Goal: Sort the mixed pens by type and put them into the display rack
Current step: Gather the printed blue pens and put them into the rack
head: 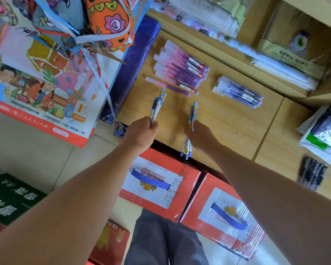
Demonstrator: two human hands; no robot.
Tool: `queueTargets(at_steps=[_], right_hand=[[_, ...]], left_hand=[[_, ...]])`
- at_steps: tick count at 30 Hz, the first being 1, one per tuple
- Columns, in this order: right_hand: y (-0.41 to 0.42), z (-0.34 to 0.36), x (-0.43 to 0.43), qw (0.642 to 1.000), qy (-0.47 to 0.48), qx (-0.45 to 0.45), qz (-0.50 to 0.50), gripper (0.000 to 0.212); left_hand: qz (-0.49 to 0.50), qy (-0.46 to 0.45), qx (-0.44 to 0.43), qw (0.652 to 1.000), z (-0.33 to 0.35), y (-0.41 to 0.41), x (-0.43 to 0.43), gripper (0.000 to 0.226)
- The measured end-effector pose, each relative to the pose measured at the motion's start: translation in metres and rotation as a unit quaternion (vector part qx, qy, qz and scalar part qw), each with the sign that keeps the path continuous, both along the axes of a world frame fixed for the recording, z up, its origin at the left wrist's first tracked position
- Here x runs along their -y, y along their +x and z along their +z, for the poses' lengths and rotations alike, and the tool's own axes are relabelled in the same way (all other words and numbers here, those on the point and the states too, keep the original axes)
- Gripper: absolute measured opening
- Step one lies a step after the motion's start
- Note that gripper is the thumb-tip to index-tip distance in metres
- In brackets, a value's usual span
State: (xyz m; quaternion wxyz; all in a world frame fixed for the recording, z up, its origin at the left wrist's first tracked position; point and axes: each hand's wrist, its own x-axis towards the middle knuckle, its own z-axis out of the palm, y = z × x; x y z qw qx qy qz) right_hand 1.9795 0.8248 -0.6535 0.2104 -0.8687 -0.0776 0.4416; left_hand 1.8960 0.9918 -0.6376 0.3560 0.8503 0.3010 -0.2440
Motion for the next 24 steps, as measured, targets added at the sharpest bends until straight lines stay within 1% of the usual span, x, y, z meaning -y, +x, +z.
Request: queueTargets(at_steps=[2,4,6,9,11,13,15,18,21,24], right_hand=[[0.0,0.007,0.003,0.996,0.033,-0.049,-0.07,0.018],[0.0,0.019,0.007,0.984,0.073,-0.092,-0.138,0.017],[0.0,0.033,0.012,0.976,0.1,-0.098,-0.166,0.018],[-0.001,0.054,0.026,0.971,0.128,-0.089,-0.178,0.015],[-0.004,0.071,0.039,0.965,0.145,-0.093,-0.196,0.011],[-0.007,0.091,0.055,0.962,0.154,-0.088,-0.206,0.011],[-0.01,0.113,0.073,0.959,0.161,-0.073,-0.22,0.011],[-0.021,0.146,0.108,0.945,0.178,-0.045,-0.269,0.013],[-0.039,0.188,0.148,0.929,0.19,-0.015,-0.316,0.019],[-0.062,0.225,0.195,0.916,0.178,0.026,-0.358,0.023]], left_hand=[[0.029,-0.037,0.005,0.999,0.003,-0.002,0.003,0.029],[0.07,-0.094,0.024,0.993,0.009,-0.004,0.007,0.026],[0.077,-0.13,0.044,0.988,0.021,-0.003,0.015,0.022],[0.043,-0.159,0.052,0.985,0.042,0.0,0.031,0.021],[0.011,-0.158,0.048,0.986,0.056,0.003,0.042,0.021],[-0.023,-0.149,0.043,0.988,0.071,0.007,0.055,0.022],[-0.061,-0.13,0.048,0.988,0.089,0.012,0.069,0.022],[-0.114,-0.109,0.073,0.985,0.122,0.017,0.099,0.022],[-0.158,-0.118,0.081,0.977,0.159,0.016,0.136,0.027],[-0.217,-0.143,0.092,0.961,0.189,0.015,0.182,0.031]])
